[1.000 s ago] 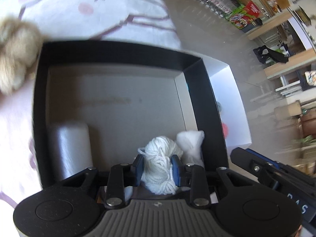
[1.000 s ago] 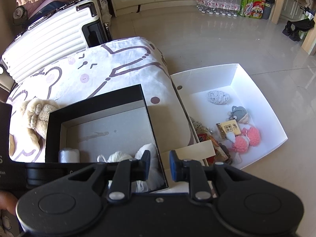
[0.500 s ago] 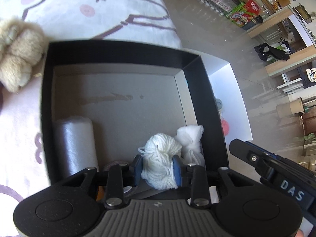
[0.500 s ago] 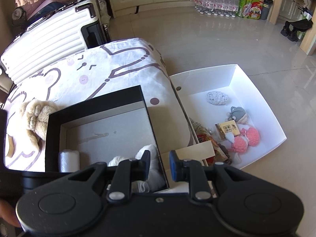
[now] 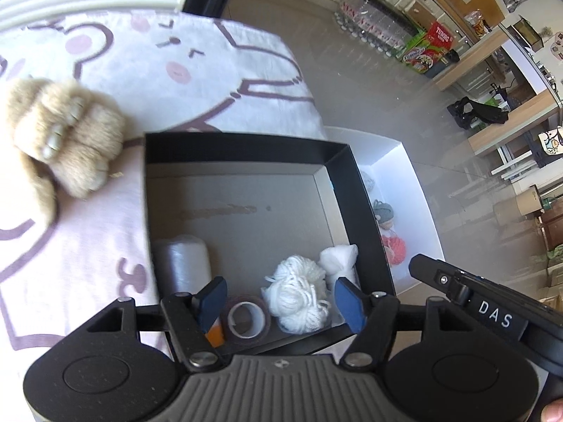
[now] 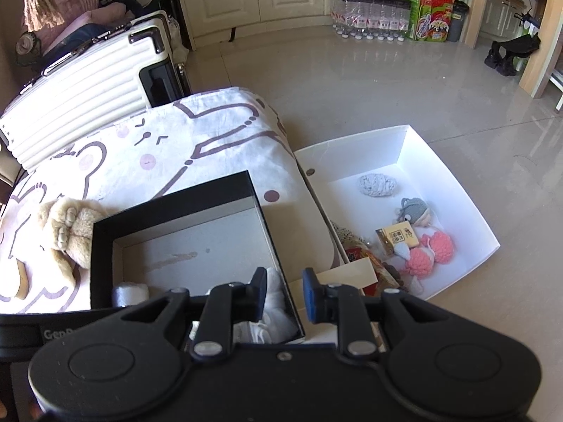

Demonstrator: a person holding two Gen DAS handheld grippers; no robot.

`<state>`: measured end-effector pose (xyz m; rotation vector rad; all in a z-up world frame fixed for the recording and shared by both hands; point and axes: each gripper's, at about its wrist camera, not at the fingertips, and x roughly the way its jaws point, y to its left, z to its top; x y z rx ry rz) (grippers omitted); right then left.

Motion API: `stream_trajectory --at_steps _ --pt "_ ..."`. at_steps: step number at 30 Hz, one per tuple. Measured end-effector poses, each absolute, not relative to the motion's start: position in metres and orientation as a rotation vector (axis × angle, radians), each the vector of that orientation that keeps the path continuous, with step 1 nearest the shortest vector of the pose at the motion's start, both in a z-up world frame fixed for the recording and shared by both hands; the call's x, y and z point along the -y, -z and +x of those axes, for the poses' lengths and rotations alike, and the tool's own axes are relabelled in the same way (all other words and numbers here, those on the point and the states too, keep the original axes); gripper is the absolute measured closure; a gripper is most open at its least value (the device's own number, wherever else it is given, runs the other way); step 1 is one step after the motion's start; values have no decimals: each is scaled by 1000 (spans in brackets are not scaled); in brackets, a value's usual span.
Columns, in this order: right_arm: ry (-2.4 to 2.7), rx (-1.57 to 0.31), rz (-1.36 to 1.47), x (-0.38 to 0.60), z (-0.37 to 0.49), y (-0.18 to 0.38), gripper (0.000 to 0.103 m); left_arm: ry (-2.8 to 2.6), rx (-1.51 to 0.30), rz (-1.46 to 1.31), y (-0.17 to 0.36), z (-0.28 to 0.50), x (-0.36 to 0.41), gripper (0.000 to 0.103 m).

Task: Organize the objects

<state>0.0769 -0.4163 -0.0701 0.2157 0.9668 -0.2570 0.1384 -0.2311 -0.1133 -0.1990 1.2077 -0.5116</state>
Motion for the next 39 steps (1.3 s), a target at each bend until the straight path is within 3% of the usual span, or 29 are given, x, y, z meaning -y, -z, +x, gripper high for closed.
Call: stream_trajectory --at_steps 17,35,39 --pt "222 -932 162 376 59 43 67 348 -1031 -12 60 112 166 31" --pt "231 -929 134 356 47 35 35 261 -963 67 42 97 134 3" --pt "256 -934 108 356 47 36 22 255 -965 81 45 98 137 0"
